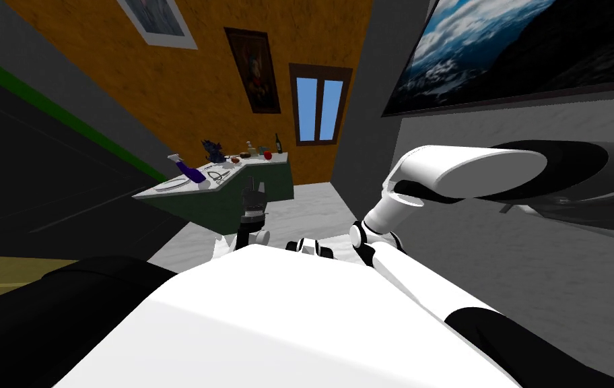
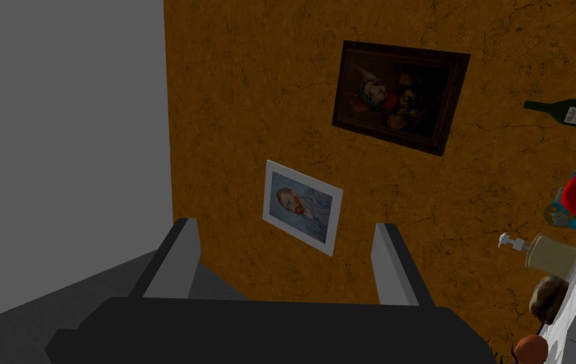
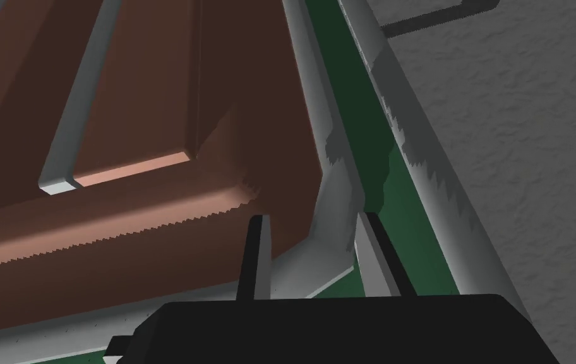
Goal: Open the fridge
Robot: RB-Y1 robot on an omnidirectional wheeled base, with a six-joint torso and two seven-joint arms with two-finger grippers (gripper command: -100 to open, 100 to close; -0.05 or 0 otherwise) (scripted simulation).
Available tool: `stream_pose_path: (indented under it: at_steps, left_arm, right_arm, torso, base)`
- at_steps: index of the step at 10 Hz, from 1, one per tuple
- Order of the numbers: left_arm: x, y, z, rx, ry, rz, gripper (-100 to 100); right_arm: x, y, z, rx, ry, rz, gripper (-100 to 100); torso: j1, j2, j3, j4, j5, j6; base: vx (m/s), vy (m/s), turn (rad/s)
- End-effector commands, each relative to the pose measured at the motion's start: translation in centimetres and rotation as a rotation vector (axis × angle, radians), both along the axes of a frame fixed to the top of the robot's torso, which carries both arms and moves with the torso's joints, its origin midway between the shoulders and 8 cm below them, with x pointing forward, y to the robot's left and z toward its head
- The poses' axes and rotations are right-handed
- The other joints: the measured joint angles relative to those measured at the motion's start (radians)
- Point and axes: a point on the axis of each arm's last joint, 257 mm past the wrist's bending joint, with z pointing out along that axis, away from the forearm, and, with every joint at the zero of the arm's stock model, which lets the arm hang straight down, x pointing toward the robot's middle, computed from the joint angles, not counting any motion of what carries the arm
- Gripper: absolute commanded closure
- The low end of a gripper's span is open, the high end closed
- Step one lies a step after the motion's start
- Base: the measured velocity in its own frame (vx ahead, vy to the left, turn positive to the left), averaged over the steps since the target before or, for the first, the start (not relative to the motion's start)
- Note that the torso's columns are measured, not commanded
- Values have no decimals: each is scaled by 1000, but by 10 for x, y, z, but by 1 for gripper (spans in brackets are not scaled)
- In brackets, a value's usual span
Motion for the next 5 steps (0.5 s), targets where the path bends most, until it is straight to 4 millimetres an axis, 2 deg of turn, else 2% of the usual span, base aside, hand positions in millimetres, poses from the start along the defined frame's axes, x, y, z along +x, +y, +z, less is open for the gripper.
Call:
stream_pose_path:
  at_steps: [1, 2, 5]
  left_arm:
    - [0, 0, 0, 0, 0, 0, 0]
    - [0, 0, 0, 0, 0, 0, 0]
    - [0, 0, 0, 0, 0, 0, 0]
  right_arm:
    - [-37, -18, 12, -73, 137, -214, 100]
    - [-27, -13, 16, -44, 112, -163, -100]
    - [-27, -12, 32, -42, 112, -161, -100]
  torso:
    - [-3, -8, -5, -4, -2, -2]
    - [-6, -5, -2, -5, -7, -1]
    - [-3, 1, 4, -4, -9, 0]
  base:
    - [211, -205, 404]
    - [75, -99, 68]
    - [-19, 25, -28]
